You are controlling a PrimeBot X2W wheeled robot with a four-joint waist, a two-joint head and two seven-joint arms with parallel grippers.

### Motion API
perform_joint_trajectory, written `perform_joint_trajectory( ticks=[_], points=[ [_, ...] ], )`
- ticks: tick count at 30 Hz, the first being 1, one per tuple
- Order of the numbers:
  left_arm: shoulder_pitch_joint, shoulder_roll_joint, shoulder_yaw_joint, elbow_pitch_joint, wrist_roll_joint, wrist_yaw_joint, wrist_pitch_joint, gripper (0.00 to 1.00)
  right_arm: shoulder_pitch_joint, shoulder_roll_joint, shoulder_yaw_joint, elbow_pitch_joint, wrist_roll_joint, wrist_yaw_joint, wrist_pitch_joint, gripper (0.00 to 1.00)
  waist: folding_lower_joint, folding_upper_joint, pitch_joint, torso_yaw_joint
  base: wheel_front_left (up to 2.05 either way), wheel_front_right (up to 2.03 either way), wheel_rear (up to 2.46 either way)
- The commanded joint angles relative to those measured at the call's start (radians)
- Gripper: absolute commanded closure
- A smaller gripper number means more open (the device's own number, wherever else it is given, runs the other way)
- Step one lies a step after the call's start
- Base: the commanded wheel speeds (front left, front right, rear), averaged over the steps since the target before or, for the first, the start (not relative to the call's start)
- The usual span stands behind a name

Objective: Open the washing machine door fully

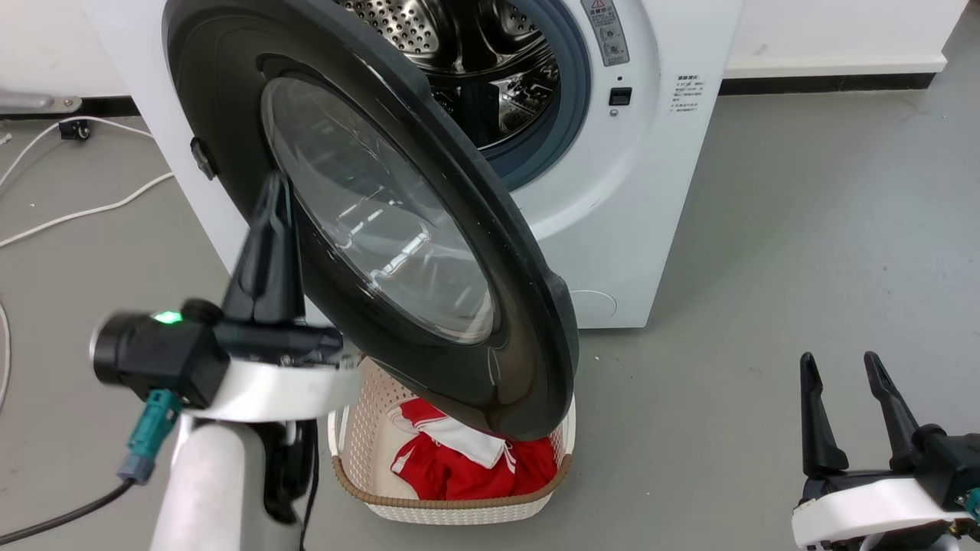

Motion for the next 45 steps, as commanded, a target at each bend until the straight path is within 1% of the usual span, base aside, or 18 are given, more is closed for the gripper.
perform_joint_trajectory(
  ticks=[1, 7, 11, 15, 19, 22, 28, 31, 37, 41, 45],
  points=[
    [-0.025, 0.000, -0.005, -0.027, 0.008, 0.005, -0.002, 1.00, -0.001, 0.004, -0.002, -0.004, -0.002, -0.001, 0.001, 0.00, 0.0000, 0.0000, 0.000, 0.001, 0.00, 0.00, 0.00],
    [-0.141, -0.001, -0.056, -0.151, -0.001, 0.032, -0.002, 1.00, 0.004, 0.004, -0.014, -0.014, -0.003, -0.001, 0.009, 0.00, 0.0000, 0.0000, 0.000, 0.004, 0.00, 0.00, 0.00],
    [-0.224, -0.001, -0.137, -0.179, -0.014, 0.044, -0.002, 1.00, 0.003, 0.004, -0.016, -0.018, -0.006, -0.001, 0.017, 0.00, 0.0000, 0.0000, 0.004, -0.001, 0.00, 0.00, 0.00],
    [-0.280, 0.000, -0.252, -0.147, -0.031, 0.043, -0.002, 1.00, 0.006, 0.004, -0.014, -0.019, -0.005, -0.001, 0.021, 0.00, 0.0000, 0.0000, 0.003, -0.013, 0.00, 0.00, 0.00],
    [-0.297, 0.000, -0.384, -0.104, -0.070, 0.050, 0.019, 1.00, 0.019, 0.003, -0.020, -0.016, 0.001, -0.001, 0.023, 0.00, 0.0000, 0.0000, -0.001, -0.022, 0.00, 0.00, 0.00],
    [-0.279, 0.000, -0.481, -0.082, -0.100, 0.056, 0.052, 1.00, 0.030, 0.003, -0.024, -0.016, 0.006, -0.001, 0.024, 0.00, 0.0000, 0.0000, -0.003, -0.026, 0.00, 0.00, 0.00],
    [-0.195, 0.000, -0.625, -0.042, -0.139, 0.051, 0.123, 1.00, 0.040, 0.003, -0.027, -0.014, 0.014, -0.001, 0.023, 0.00, 0.0000, 0.0000, -0.008, -0.029, 0.00, 0.00, 0.00],
    [-0.134, 0.002, -0.665, -0.014, -0.159, 0.055, 0.148, 1.00, 0.042, 0.003, -0.022, -0.009, 0.016, -0.001, 0.023, 0.00, 0.0000, 0.0000, -0.008, -0.029, 0.00, 0.00, 0.00],
    [-0.044, 0.008, -0.699, 0.075, -0.200, 0.057, 0.166, 1.00, 0.023, 0.003, -0.006, 0.002, 0.023, -0.001, 0.021, 0.00, 0.0000, 0.0000, 0.001, -0.036, 0.00, 0.00, 0.00],
    [-0.037, 0.007, -0.701, 0.145, -0.215, 0.063, 0.157, 1.00, 0.009, 0.003, 0.007, 0.013, 0.026, -0.001, 0.017, 0.00, 0.0000, 0.0000, 0.008, -0.046, 0.00, 0.00, 0.00],
    [-0.074, 0.004, -0.687, 0.216, -0.227, 0.075, 0.139, 1.00, -0.001, 0.003, 0.019, 0.024, 0.030, -0.001, 0.010, 0.00, 0.0000, 0.0000, 0.019, -0.062, 0.00, 0.00, 0.00]
  ],
)
